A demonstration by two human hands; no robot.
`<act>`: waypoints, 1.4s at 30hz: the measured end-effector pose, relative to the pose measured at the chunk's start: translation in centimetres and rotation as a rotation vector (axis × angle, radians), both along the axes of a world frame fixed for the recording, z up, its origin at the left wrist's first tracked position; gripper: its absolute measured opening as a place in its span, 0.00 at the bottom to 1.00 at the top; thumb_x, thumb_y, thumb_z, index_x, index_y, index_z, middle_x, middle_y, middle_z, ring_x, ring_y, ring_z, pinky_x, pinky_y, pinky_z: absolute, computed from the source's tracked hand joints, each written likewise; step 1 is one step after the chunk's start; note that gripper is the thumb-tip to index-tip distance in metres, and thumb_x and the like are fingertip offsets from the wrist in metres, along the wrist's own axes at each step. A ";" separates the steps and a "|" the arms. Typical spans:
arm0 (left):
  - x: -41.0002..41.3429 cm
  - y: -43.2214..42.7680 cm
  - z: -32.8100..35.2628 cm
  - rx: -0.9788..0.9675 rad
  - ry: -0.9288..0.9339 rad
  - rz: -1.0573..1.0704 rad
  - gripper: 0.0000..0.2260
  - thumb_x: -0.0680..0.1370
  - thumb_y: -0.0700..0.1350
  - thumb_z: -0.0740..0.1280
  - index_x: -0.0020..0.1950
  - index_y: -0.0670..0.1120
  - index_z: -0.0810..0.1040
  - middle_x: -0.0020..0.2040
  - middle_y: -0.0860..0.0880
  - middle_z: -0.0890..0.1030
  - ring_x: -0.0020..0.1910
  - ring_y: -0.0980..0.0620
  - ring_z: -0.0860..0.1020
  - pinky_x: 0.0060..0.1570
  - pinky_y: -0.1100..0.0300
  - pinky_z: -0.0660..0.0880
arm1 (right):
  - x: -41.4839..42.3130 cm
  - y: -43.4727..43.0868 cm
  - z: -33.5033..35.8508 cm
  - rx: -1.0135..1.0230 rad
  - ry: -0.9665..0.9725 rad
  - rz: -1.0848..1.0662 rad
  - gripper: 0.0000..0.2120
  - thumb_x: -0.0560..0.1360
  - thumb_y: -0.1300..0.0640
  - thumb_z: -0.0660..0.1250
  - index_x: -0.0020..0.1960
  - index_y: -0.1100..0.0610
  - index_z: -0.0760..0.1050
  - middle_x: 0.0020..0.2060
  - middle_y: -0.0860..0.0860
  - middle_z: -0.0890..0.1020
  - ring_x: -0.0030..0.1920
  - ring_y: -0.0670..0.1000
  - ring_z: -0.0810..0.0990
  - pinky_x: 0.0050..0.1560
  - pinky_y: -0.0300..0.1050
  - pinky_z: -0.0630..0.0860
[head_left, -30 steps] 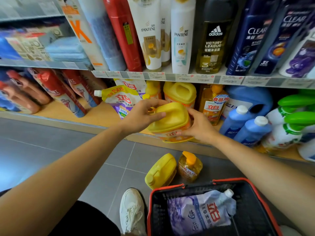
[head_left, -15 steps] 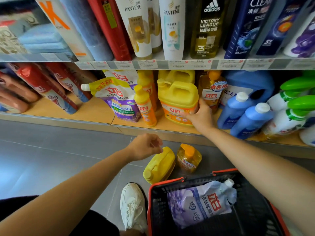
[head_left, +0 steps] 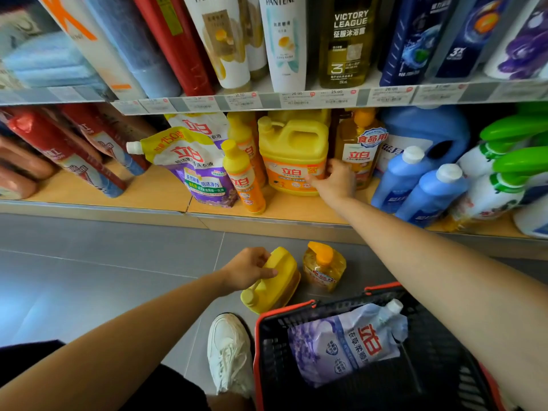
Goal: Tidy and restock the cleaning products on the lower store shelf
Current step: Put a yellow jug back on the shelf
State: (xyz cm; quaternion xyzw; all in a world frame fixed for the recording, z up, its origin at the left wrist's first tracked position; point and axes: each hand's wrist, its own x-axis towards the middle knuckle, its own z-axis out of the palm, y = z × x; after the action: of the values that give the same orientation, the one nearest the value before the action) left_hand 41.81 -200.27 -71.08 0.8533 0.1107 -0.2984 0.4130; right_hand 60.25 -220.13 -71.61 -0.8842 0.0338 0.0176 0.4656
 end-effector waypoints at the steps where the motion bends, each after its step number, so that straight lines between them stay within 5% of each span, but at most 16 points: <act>1: 0.1 0.4 0.3 0.007 0.009 -0.007 0.13 0.78 0.43 0.74 0.60 0.39 0.78 0.53 0.41 0.82 0.50 0.48 0.78 0.54 0.49 0.78 | -0.1 -0.4 0.0 0.035 0.030 0.061 0.28 0.66 0.46 0.80 0.60 0.57 0.77 0.59 0.56 0.81 0.61 0.58 0.78 0.62 0.56 0.76; 4: 0.3 1.6 2.0 0.001 0.004 -0.057 0.11 0.78 0.44 0.73 0.58 0.42 0.79 0.51 0.46 0.83 0.50 0.49 0.79 0.50 0.55 0.79 | -2.2 -2.2 0.3 0.039 0.140 0.253 0.39 0.67 0.49 0.80 0.73 0.56 0.68 0.65 0.54 0.78 0.62 0.55 0.78 0.63 0.55 0.76; 8: 1.2 2.4 6.3 -0.028 -0.115 -0.117 0.09 0.78 0.44 0.73 0.55 0.43 0.80 0.50 0.46 0.83 0.48 0.52 0.79 0.49 0.58 0.77 | -6.1 -3.1 0.8 -0.016 0.260 0.606 0.46 0.64 0.48 0.82 0.76 0.52 0.64 0.67 0.53 0.76 0.61 0.52 0.77 0.60 0.46 0.75; 14: 2.0 3.0 13.8 -0.072 -0.303 -0.232 0.07 0.80 0.42 0.70 0.57 0.47 0.79 0.53 0.52 0.81 0.51 0.61 0.78 0.50 0.66 0.76 | -9.7 -1.3 2.7 0.062 0.089 0.828 0.55 0.60 0.52 0.85 0.79 0.51 0.58 0.74 0.51 0.69 0.72 0.46 0.67 0.71 0.44 0.67; 19: 3.2 2.6 16.8 -0.128 -0.432 -0.250 0.07 0.80 0.43 0.70 0.57 0.49 0.81 0.50 0.54 0.83 0.51 0.62 0.80 0.52 0.66 0.77 | -10.1 -0.1 4.5 0.192 -0.077 0.673 0.49 0.59 0.44 0.83 0.74 0.42 0.63 0.68 0.43 0.75 0.68 0.47 0.74 0.66 0.56 0.74; 24: 5.1 1.1 16.3 -0.124 -0.603 -0.247 0.12 0.79 0.49 0.70 0.62 0.57 0.80 0.55 0.59 0.84 0.58 0.56 0.80 0.57 0.58 0.78 | -8.1 -1.8 5.7 0.218 -0.138 0.599 0.45 0.58 0.37 0.80 0.72 0.40 0.68 0.64 0.40 0.79 0.66 0.44 0.76 0.65 0.51 0.75; 28: 6.6 0.9 14.3 0.211 -0.826 -0.191 0.19 0.77 0.50 0.74 0.68 0.53 0.79 0.58 0.51 0.81 0.58 0.50 0.77 0.51 0.50 0.77 | -6.7 -3.1 4.6 0.188 -0.132 0.465 0.41 0.60 0.41 0.81 0.70 0.45 0.72 0.61 0.41 0.80 0.63 0.46 0.77 0.64 0.52 0.76; 33: 7.6 0.4 12.3 0.508 -0.989 -0.378 0.34 0.72 0.47 0.79 0.76 0.45 0.71 0.69 0.45 0.78 0.69 0.42 0.73 0.66 0.45 0.73 | -5.1 -3.4 3.0 0.220 -0.164 0.303 0.36 0.62 0.48 0.83 0.68 0.49 0.75 0.58 0.45 0.82 0.61 0.48 0.78 0.60 0.47 0.76; 42: 10.2 -0.4 10.6 0.718 -1.104 -0.374 0.31 0.70 0.48 0.80 0.71 0.47 0.76 0.61 0.46 0.81 0.60 0.42 0.78 0.57 0.47 0.73 | -4.9 -1.2 0.6 0.338 -0.099 0.242 0.33 0.65 0.51 0.82 0.67 0.52 0.74 0.57 0.46 0.81 0.58 0.47 0.79 0.55 0.40 0.78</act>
State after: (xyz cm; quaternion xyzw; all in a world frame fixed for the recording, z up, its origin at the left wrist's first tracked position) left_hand 51.99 -200.71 -60.51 0.9693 -0.1731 0.1694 0.0418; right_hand 55.33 -221.36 -71.06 -0.7908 -0.0987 0.0354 0.6030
